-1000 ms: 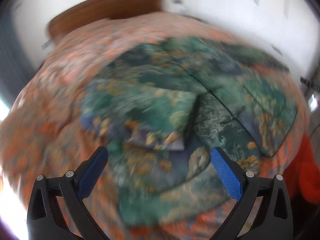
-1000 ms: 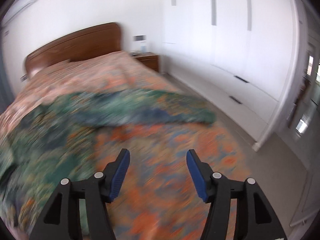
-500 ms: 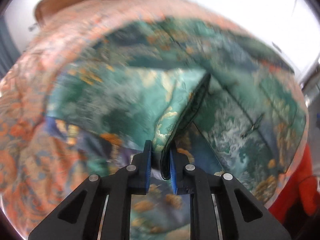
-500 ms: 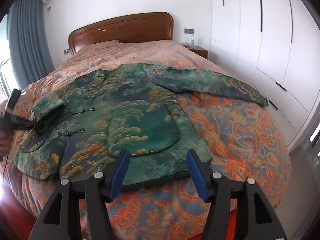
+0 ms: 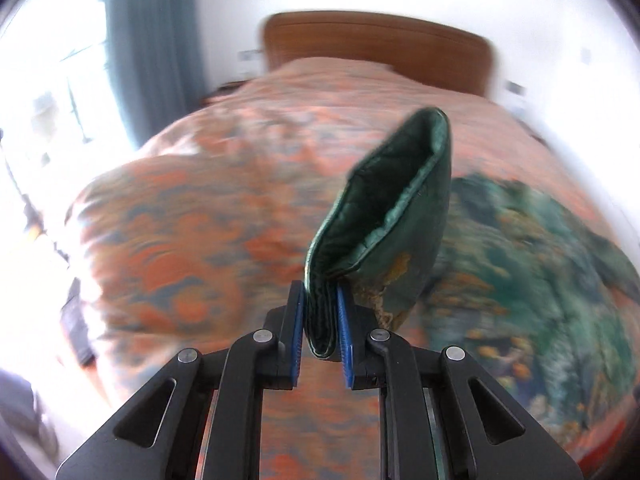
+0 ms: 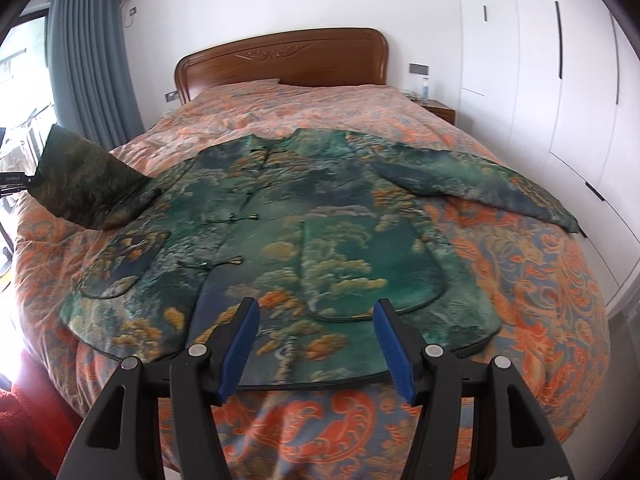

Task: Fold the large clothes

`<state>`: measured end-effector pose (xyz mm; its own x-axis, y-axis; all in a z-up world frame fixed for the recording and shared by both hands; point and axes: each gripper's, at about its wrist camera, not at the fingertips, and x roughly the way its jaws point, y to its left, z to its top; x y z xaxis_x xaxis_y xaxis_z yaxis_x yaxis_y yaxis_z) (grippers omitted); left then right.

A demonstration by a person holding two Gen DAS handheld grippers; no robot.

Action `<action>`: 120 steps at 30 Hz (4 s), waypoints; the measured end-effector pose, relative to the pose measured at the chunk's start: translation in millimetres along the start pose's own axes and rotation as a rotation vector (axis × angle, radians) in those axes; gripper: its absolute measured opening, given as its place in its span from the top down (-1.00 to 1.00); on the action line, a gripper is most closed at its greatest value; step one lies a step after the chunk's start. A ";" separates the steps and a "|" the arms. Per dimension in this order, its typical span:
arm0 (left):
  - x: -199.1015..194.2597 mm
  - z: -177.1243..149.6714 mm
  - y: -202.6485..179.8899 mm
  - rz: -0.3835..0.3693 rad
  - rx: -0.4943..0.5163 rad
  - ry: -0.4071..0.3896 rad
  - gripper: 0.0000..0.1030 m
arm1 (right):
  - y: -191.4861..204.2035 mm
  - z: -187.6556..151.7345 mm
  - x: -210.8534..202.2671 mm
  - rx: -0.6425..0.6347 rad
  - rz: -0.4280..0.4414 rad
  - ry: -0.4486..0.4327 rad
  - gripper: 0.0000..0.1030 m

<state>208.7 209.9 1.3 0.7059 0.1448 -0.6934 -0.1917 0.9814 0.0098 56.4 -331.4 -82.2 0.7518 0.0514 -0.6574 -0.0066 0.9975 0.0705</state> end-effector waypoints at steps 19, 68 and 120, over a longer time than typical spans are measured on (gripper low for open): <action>1.0 -47.1 65.6 0.306 -0.088 0.046 -0.42 | 10.6 -8.0 0.8 -0.001 0.025 0.028 -0.17; -64.9 -116.5 -134.3 -0.250 0.058 0.051 -0.78 | 11.9 -4.6 -3.1 0.018 0.026 0.019 -0.17; -39.1 -146.4 -125.3 -0.193 0.022 0.158 -0.90 | -156.0 1.9 20.2 0.408 -0.078 0.052 -0.17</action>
<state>105.3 62.8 -78.3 0.6119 -0.0653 -0.7882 -0.0474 0.9918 -0.1189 73.8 -486.1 -105.1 0.7054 -0.0105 -0.7087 0.3188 0.8978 0.3039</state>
